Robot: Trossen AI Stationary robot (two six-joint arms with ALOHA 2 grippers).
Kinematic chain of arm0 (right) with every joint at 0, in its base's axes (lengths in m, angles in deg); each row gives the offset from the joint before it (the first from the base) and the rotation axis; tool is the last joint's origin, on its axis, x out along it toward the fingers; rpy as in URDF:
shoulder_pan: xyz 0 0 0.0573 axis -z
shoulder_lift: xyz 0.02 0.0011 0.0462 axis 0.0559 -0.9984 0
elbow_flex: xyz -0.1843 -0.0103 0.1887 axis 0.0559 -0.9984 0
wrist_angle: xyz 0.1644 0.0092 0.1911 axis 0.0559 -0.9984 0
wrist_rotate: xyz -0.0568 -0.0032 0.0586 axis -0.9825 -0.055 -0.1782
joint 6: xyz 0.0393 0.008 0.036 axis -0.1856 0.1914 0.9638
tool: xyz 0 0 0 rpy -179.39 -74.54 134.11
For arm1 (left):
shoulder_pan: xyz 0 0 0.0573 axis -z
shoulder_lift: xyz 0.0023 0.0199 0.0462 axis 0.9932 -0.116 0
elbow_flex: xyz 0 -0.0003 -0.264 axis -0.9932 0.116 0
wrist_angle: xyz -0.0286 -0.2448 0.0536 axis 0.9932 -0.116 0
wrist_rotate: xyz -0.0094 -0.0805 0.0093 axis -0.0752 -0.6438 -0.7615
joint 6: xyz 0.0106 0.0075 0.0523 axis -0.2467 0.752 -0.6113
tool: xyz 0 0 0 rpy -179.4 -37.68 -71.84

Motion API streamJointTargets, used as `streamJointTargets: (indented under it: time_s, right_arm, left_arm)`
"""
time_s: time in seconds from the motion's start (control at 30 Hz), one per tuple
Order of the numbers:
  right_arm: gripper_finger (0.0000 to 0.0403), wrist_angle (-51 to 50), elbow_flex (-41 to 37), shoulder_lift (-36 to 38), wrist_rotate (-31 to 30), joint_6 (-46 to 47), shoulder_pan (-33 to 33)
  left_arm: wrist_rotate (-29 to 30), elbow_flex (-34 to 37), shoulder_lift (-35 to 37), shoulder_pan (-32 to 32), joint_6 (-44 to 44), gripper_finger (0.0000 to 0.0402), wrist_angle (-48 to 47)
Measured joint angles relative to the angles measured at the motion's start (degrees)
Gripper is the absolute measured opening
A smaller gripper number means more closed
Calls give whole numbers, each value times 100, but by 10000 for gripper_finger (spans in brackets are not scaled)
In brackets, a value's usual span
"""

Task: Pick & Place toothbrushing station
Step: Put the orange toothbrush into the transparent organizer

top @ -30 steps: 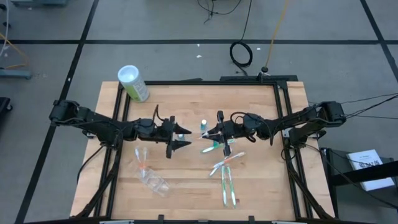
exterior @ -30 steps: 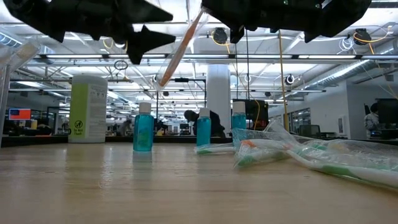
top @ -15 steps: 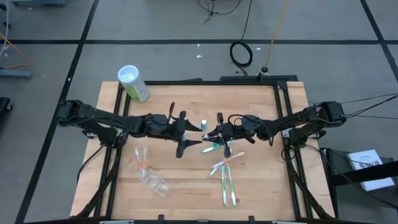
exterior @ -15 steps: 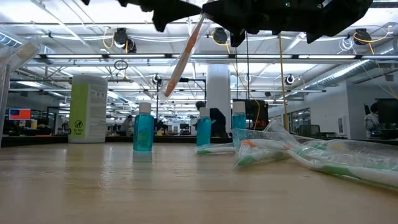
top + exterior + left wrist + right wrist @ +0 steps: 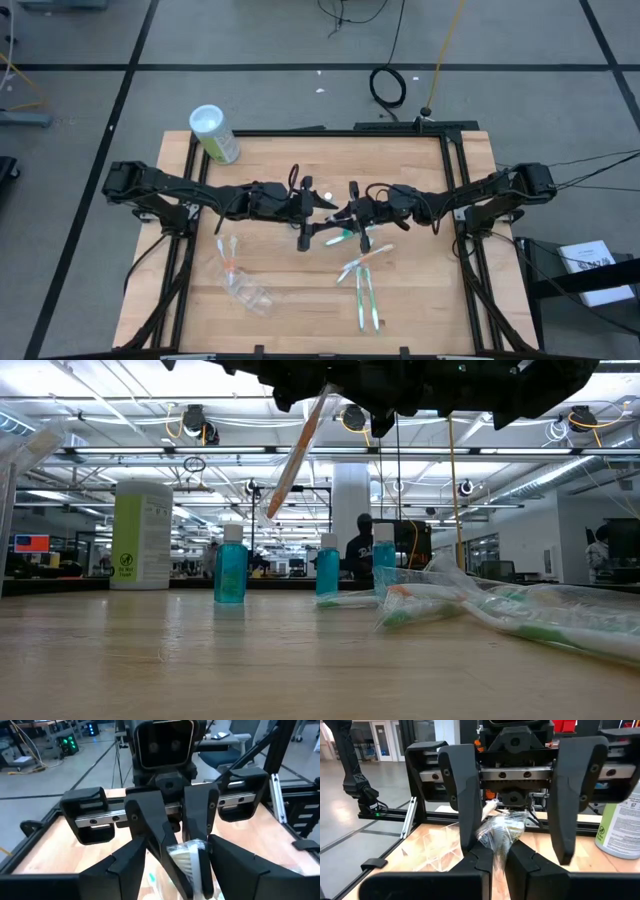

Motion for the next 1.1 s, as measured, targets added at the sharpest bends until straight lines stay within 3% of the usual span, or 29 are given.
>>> streamJointTargets:
  time_s: [0.2,0.6,0.73,0.93,1.1]
  right_arm:
    - [13,-75,0,0,-22,-13,2]
    - [13,-124,0,0,-24,-16,2]
    - [19,-99,0,-2,-24,-13,2]
    - [110,-166,7,5,27,39,-4]
    - [210,-279,2,-2,59,415,-7]
  left_arm:
    - [-28,-1,39,-12,-38,173,-47]
    - [-148,-1,45,-15,-12,17,-90]
    - [-178,-1,71,-15,-1,11,-114]
    - [-155,1,444,18,-16,6,-378]
    - [409,-4,1015,179,-55,4,-784]
